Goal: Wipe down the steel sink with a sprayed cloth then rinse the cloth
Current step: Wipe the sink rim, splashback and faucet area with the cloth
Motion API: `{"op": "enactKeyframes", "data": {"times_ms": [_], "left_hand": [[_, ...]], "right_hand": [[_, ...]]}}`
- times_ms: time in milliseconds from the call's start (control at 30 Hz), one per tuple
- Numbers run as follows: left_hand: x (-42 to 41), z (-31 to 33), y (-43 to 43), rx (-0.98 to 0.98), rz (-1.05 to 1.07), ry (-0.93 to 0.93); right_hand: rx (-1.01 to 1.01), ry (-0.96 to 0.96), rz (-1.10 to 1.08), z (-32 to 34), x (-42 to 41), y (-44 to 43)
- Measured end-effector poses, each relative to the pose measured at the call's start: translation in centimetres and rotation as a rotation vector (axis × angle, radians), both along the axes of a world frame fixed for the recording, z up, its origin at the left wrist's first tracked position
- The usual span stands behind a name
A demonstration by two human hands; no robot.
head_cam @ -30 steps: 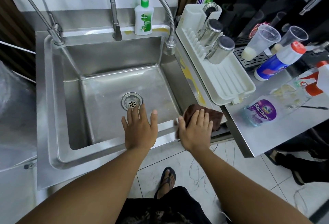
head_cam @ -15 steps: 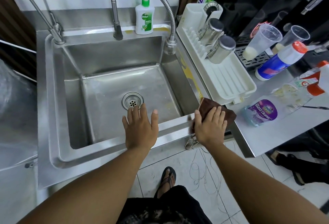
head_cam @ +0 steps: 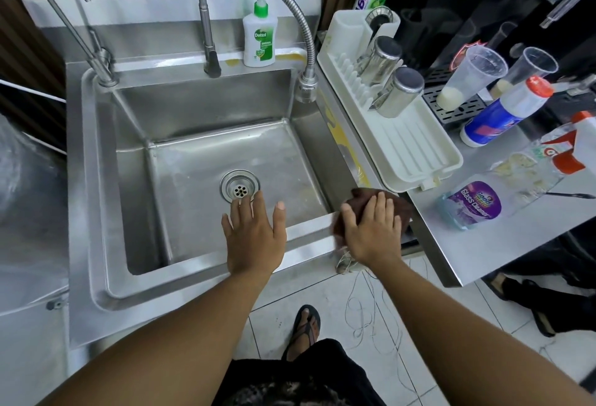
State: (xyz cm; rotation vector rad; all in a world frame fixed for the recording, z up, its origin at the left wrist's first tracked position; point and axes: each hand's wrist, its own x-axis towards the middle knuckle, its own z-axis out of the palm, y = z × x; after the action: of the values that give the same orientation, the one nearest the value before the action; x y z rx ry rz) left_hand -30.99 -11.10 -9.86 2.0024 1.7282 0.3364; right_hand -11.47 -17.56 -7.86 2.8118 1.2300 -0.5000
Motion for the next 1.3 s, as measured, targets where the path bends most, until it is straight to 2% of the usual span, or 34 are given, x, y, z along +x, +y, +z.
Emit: {"op": "enactKeyframes", "data": {"times_ms": [100,233,300,367,533,633,700,800,867,933,967,1067,1167,1233,1300], "left_hand": [[0.0,0.0,0.1,-0.008,0.004,-0.004],[0.0,0.0,0.0,0.000,0.007,-0.007],[0.0,-0.1,0.1,0.004,0.001,-0.003],[0.1,-0.1,0.1,0.013,-0.004,0.000],[-0.1,-0.1,0.0,0.011,-0.007,-0.010],[-0.1,-0.1,0.1,0.021,-0.009,-0.004],[-0.1,-0.2,0.2,0.024,-0.014,0.005],[0.0,-0.2,0.2,0.025,-0.006,-0.001],[0.1,0.0,0.2,0.020,0.000,-0.007],[0.1,0.1,0.1,0.018,-0.001,-0.005],[0.0,0.0,0.2,0.014,-0.001,-0.006],[-0.1,-0.1,0.1,0.014,-0.005,-0.013],[0.0,-0.1,0.2,0.011,-0.004,-0.011],[0.0,-0.1,0.2,0.010,-0.003,-0.011],[0.0,-0.1,0.2,0.011,-0.009,-0.007]], "right_hand": [[0.011,-0.022,-0.004,-0.9,-1.4,0.1],[0.145,-0.029,0.321,-1.4,-7.8,-2.6],[0.166,-0.006,0.405,-1.7,-8.3,-3.7],[0.160,0.015,0.349,-1.7,-6.1,-3.6],[0.142,-0.007,-0.002,-1.7,2.8,-2.4],[0.185,-0.001,-0.110,-1.9,1.6,-1.9],[0.217,-0.032,-0.016,-1.9,-2.1,-2.0],[0.233,0.003,0.284,-1.7,-6.6,-3.3],[0.224,0.053,0.482,-1.2,-6.3,-4.1],[0.200,0.079,0.591,-1.1,-3.3,-4.5],[0.192,0.074,0.565,-1.1,-1.4,-4.4],[0.187,0.030,0.255,-1.0,4.2,-3.8],[0.165,-0.024,0.068,-1.1,4.3,-2.5],[0.199,-0.041,0.032,-1.4,1.6,-1.8],[0.254,-0.039,0.119,-1.7,-1.8,-1.8]]}}
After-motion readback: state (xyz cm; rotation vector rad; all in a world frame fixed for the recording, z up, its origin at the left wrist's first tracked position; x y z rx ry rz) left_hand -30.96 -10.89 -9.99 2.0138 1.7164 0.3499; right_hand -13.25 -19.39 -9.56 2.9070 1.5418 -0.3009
